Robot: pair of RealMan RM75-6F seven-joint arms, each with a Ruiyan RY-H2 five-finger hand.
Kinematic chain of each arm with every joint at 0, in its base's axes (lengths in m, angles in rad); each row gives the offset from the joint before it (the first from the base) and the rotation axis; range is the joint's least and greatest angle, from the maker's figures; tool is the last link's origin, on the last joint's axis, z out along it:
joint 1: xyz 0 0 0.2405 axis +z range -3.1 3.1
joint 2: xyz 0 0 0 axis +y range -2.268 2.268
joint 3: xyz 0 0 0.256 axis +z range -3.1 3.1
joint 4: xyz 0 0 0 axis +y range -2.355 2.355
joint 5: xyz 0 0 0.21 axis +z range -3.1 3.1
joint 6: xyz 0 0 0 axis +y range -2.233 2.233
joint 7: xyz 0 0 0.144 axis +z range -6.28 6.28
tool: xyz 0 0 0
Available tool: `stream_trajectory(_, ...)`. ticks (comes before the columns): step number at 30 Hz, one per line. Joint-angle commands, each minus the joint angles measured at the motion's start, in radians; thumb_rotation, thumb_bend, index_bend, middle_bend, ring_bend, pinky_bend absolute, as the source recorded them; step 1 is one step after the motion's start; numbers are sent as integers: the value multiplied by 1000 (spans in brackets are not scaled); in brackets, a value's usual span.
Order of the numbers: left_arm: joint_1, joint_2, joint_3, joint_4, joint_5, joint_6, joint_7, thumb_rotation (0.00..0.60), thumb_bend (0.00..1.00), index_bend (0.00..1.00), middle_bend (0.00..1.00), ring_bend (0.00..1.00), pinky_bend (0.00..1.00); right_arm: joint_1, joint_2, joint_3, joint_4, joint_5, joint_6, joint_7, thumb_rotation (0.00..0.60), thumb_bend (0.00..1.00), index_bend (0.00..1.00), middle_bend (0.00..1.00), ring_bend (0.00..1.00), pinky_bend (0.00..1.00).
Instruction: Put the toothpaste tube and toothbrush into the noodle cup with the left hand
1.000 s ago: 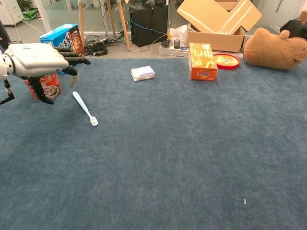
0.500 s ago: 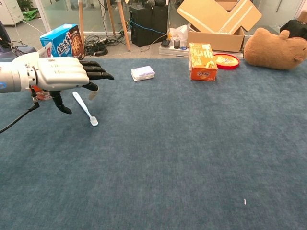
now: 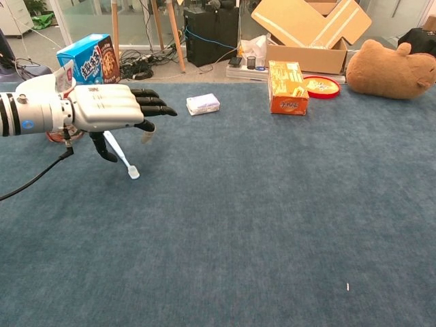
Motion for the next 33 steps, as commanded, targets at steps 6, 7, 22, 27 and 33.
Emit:
stream_trajectory(6,5,20,0,-44,-12,16,-25,600,21,332,0,0,0,3,-2,-2,1,-2,-6,-2,600,351,389,420,290,560)
stream_trajectory(7,6,23,0,-52,-13,15,-20,600,21,317,0,0,0,3,-2,-3,1,-3,-7,-3,600,351,389,420,290,560)
stream_trajectory(22,9,35,-16,-148,-47,-29,19,600,21,252,0,0,0,0,2,-5,-6,-11,1,2,600,351,389,420,290,560)
stream_trajectory(27,5,23,-22,-149,-53,-39,25,600,21,252,0,0,0,-2,5,-5,-8,-15,7,7,600,351,389,420,290,560)
stream_trajectory(33,3,5,-26,-134,-61,-55,24,600,21,252,0,0,0,-4,7,-5,-9,-16,10,11,600,351,388,420,290,560)
